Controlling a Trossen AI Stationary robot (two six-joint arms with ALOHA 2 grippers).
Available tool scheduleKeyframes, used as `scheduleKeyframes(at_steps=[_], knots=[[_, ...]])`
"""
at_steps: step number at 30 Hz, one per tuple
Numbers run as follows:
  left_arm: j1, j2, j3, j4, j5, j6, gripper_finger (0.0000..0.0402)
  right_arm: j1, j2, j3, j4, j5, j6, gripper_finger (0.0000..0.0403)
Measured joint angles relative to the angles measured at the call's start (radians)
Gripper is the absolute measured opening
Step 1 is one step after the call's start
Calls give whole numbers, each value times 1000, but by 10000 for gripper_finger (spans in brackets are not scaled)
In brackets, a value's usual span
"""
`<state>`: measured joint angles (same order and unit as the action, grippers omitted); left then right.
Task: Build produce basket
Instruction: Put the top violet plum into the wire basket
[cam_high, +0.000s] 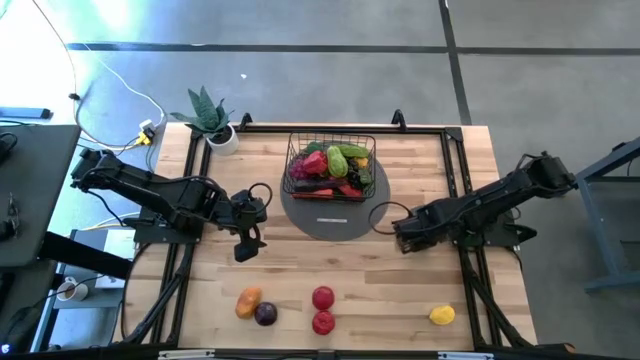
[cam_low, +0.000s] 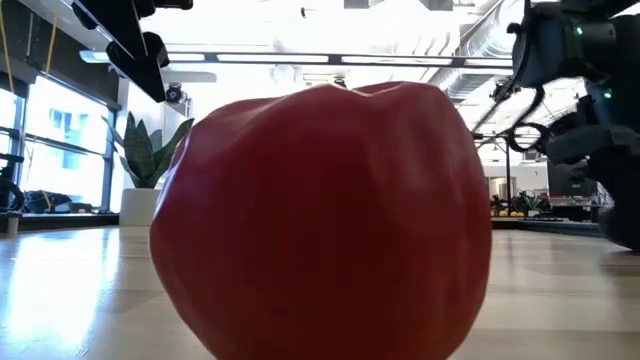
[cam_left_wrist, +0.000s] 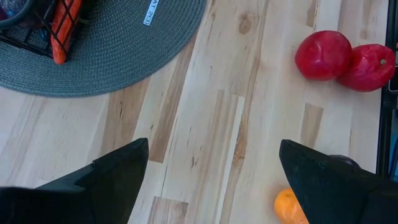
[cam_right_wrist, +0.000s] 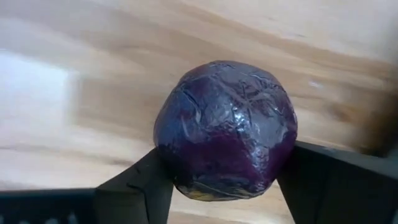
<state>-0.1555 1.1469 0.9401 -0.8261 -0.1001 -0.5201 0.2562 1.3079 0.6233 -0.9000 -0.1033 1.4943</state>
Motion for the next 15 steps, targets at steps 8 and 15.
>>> scheduleKeyframes(at_steps=[8, 15], knots=[[0, 0, 0, 0, -54, 0, 353, -11, 1, 95, 185, 95, -116, 203], [1, 0, 0, 3, -145, 0, 353, -52, 1, 164, 295, 169, -205, 202]])
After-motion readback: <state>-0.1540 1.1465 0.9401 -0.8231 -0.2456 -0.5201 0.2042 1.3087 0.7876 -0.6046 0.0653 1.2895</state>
